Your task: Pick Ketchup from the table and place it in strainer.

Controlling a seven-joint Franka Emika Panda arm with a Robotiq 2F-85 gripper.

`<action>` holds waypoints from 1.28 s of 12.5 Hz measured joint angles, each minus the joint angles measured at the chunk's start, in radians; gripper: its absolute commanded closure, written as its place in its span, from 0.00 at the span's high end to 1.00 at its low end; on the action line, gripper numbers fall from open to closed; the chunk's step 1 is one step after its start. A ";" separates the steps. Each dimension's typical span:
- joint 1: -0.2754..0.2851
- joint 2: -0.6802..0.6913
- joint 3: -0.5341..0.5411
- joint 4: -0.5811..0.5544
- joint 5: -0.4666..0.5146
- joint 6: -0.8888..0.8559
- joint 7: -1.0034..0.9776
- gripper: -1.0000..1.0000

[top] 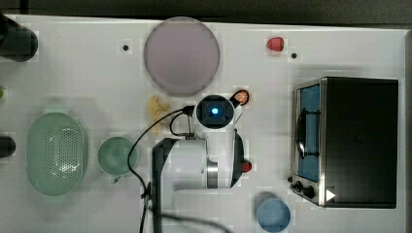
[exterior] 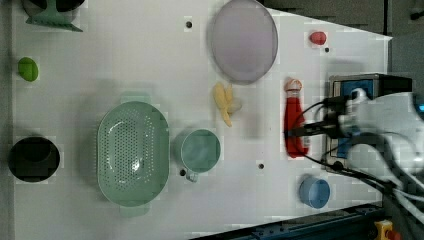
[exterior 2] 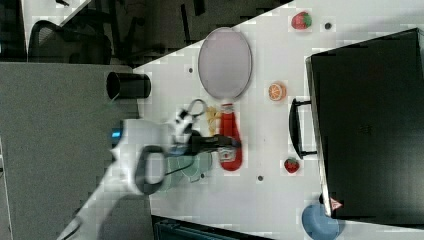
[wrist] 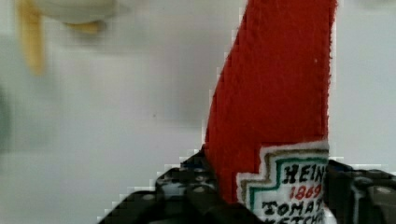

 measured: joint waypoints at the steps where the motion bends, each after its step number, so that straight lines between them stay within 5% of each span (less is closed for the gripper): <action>1: 0.002 -0.087 0.009 0.033 0.000 -0.082 0.000 0.62; 6: 0.015 -0.292 0.127 0.277 0.045 -0.263 0.157 0.62; 12: 0.104 -0.097 0.460 0.289 0.056 -0.235 0.602 0.62; 16: 0.152 0.079 0.632 0.250 0.054 0.006 0.861 0.66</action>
